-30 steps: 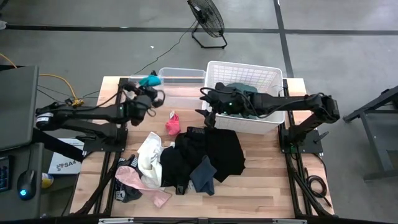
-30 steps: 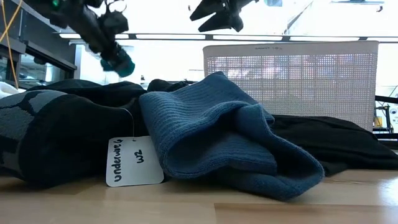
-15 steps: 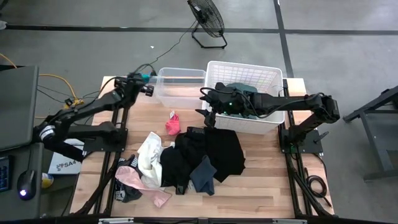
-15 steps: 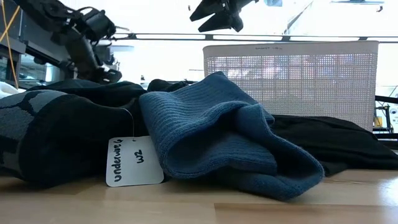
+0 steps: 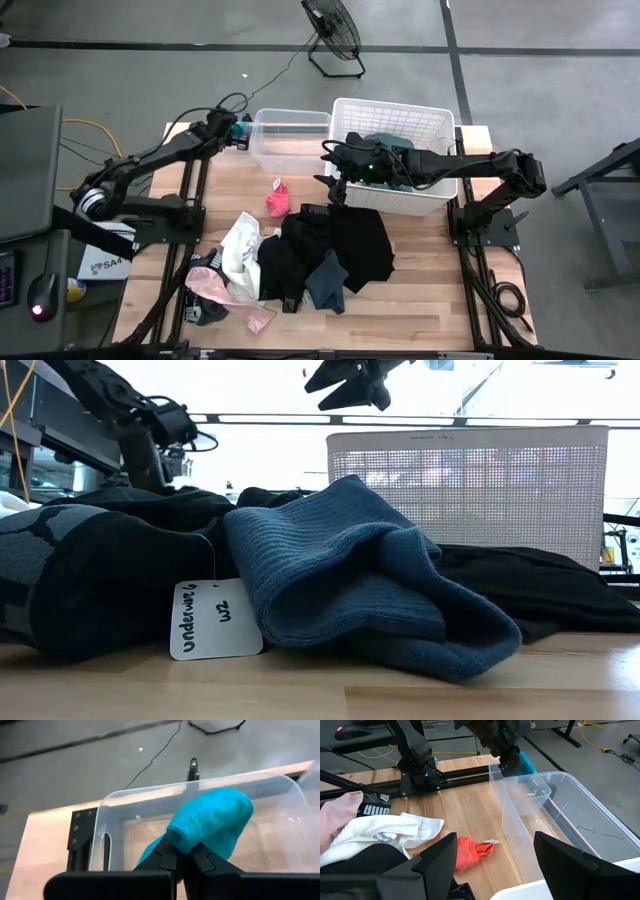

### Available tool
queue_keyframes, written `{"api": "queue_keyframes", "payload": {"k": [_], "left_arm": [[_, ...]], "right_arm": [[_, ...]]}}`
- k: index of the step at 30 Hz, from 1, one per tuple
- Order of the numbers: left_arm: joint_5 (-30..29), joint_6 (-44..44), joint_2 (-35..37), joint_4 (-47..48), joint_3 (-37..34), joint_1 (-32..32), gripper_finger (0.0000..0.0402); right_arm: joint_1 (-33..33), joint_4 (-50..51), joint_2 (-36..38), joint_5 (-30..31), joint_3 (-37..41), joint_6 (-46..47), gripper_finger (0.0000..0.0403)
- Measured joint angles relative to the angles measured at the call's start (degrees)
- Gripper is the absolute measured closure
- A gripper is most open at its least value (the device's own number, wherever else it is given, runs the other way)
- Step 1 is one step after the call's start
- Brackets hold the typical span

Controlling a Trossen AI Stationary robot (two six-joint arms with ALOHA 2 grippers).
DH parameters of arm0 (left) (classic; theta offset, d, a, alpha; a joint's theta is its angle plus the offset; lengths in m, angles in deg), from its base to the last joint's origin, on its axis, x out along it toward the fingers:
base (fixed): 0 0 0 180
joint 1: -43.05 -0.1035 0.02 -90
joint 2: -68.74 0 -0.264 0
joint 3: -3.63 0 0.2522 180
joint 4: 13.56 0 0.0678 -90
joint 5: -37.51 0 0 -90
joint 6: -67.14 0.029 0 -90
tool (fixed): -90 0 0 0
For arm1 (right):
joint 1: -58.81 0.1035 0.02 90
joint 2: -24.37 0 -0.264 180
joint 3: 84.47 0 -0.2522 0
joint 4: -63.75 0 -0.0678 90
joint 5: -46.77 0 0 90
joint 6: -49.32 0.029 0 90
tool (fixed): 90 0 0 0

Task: Pick & Place Cloths
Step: Put the blue sock into the left transparent bin, then put the orange sock into the left transparent bin

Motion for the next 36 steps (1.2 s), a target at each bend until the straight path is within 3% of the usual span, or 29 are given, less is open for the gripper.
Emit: {"api": "queue_keyframes", "payload": {"k": [9,22,25,31,36], "left_arm": [[2.37,-1.10,-4.91,0.28,1.39,-2.09,0.0382],[3.89,0.85,-1.55,7.53,7.09,-2.06,0.0228],[10.19,2.20,-0.27,10.23,8.96,-2.03,0.0216],[29.23,6.80,2.76,12.56,9.24,0.00,0.0213],[31.16,12.40,4.61,14.75,9.24,6.68,0.0213]], "right_arm": [[0.00,0.18,-0.02,-0.15,0.00,-0.12,0.0149],[0.04,2.55,-0.02,-0.18,0.00,0.47,0.0149],[0.04,3.30,-0.02,-0.17,0.00,1.56,0.0149],[0.57,4.62,-0.02,-0.13,0.00,2.15,0.0149],[1.05,4.78,-0.02,-0.15,0.00,2.16,0.0149]]}}
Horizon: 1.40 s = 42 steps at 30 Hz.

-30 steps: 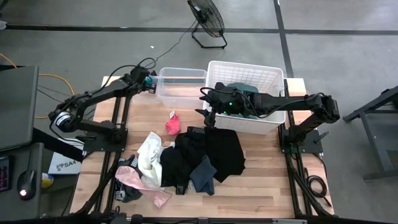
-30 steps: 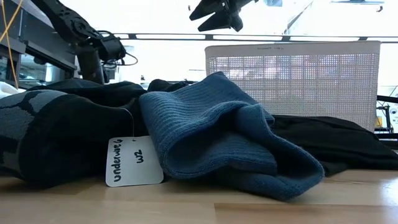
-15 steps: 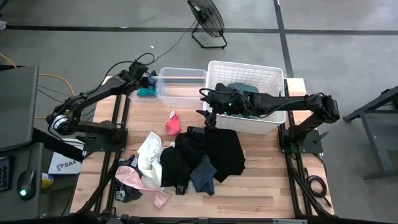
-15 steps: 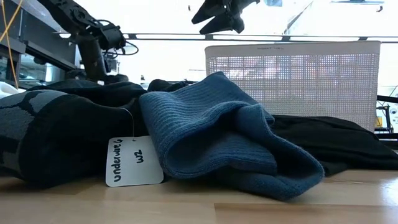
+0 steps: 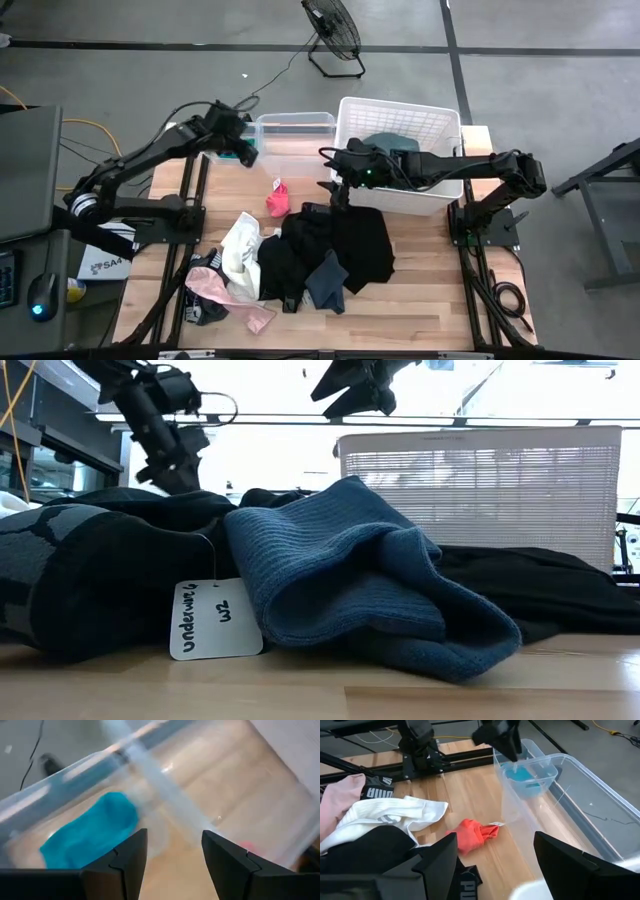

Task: Pick & Place Cloths
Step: Put the orange sock into the left transparent bin

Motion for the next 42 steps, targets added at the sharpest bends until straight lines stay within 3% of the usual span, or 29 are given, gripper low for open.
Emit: {"api": "queue_keyframes", "payload": {"k": [2,7,10,18,26,28,37,42], "left_arm": [[-0.17,0.17,0.44,-0.10,0.00,3.04,0.0213],[-12.17,-0.87,1.16,-0.27,0.00,7.26,0.0213],[-14.79,-1.24,1.13,-0.47,0.00,7.44,0.0213],[0.40,3.95,1.46,-0.65,0.00,8.46,0.0213],[1.37,12.24,1.44,-0.95,0.00,18.54,0.0213],[0.00,9.20,1.27,-0.86,0.00,21.48,0.0213],[-11.23,-20.27,0.81,0.05,-4.05,32.58,0.0213],[-16.63,-27.63,0.81,-1.66,-8.17,37.47,0.0213]], "right_arm": [[0.16,0.03,0.00,0.01,0.00,0.01,0.0149],[0.24,0.53,0.00,0.15,0.00,0.85,0.0149],[0.24,1.05,0.00,0.13,0.00,1.03,0.0149],[0.24,1.75,0.00,0.15,0.00,1.06,0.0149],[0.24,2.61,0.00,0.02,0.00,1.28,0.0149],[0.24,2.86,0.00,0.00,0.00,1.93,0.0149],[0.59,6.30,0.00,0.21,0.00,8.28,0.0149],[3.70,9.94,0.26,6.83,0.00,8.75,0.0149]]}}
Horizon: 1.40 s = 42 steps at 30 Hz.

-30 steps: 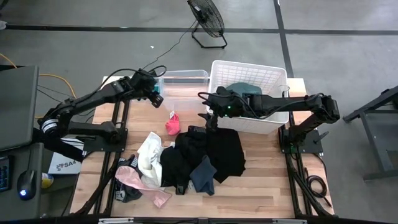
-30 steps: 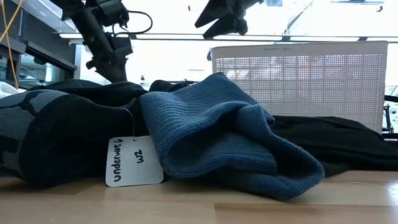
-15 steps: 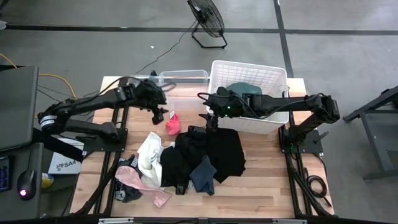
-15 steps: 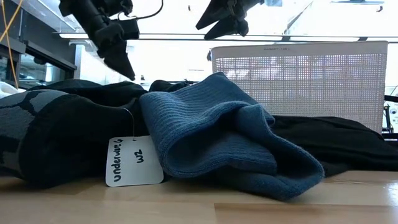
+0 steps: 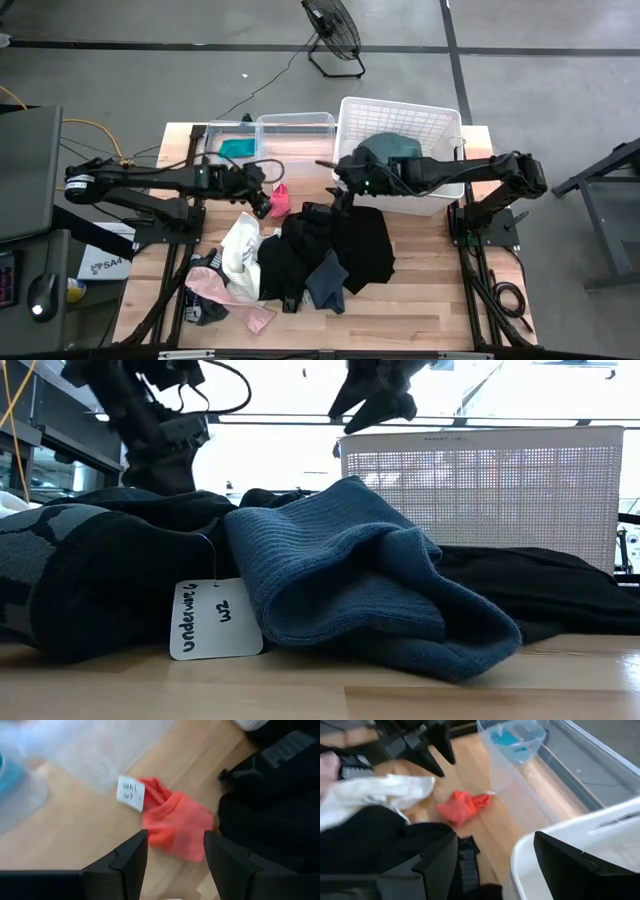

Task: Pick & Place Cloths
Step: Put the orange sock into the left transparent bin

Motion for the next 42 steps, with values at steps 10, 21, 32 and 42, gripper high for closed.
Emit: {"api": "queue_keyframes", "payload": {"k": [10,21,32,42], "left_arm": [[-0.67,-11.29,-0.74,-15.23,-9.57,3.47,0.0213],[-0.50,-14.29,-5.54,-20.70,-12.05,3.40,0.0213],[-2.09,-16.85,-17.47,-28.51,-12.01,3.32,0.0213],[-6.73,-17.06,-20.15,-29.10,-11.92,3.32,0.0276]], "right_arm": [[8.76,4.06,0.96,9.38,-0.02,2.12,0.0149],[20.17,16.71,0.94,13.76,0.77,13.34,0.0149],[26.31,17.93,0.92,21.64,7.79,30.04,0.0149],[25.35,17.38,0.92,24.91,11.02,33.24,0.0149]]}}
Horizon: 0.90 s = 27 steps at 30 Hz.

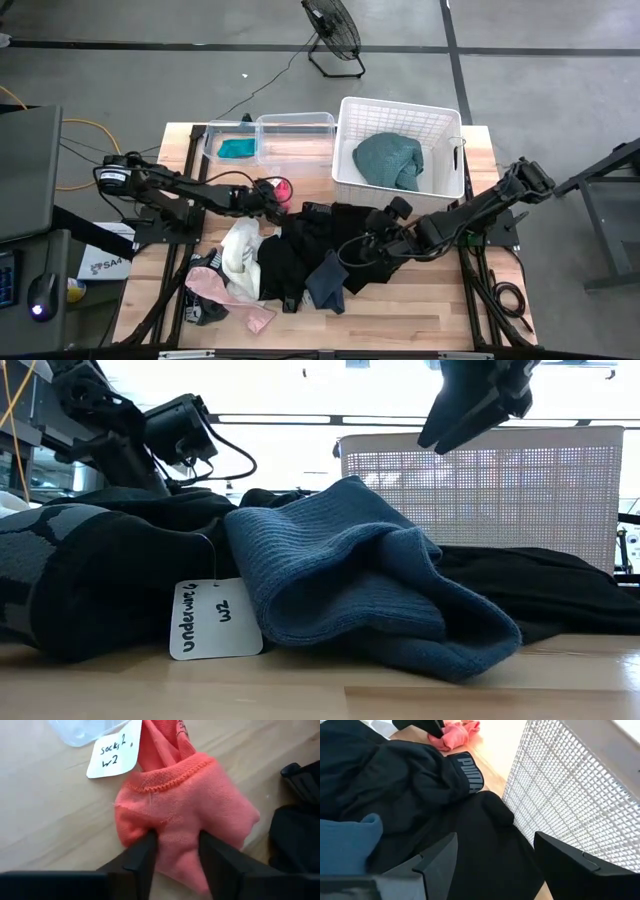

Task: Pick & Place Cloths
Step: Put the orange sock into the left transparent bin

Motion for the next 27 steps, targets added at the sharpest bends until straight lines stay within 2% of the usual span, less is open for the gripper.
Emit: {"api": "queue_keyframes", "payload": {"k": [5,6,12,18,23,27], "left_arm": [[-0.39,2.74,0.02,0.14,0.00,0.00,0.0376],[-0.17,3.37,0.03,0.17,0.00,0.00,0.0385],[3.82,5.92,3.82,2.95,-0.20,0.00,0.0394],[6.46,7.31,13.21,10.81,-0.19,0.02,0.0398],[5.79,7.37,23.06,22.56,2.35,0.34,0.0399],[1.13,6.98,29.74,33.09,6.64,2.09,0.0400]], "right_arm": [[0.00,0.01,0.00,-0.03,0.13,-0.06,0.0149],[0.00,0.01,0.00,-0.03,0.13,-0.07,0.0149],[0.00,0.03,0.00,-0.03,0.13,-0.54,0.0149],[-0.11,0.08,0.00,0.20,0.13,-0.68,0.0149],[-0.11,0.08,0.00,1.00,0.13,-0.69,0.0149],[-0.11,0.06,0.00,1.02,0.13,-0.67,0.0149]]}}
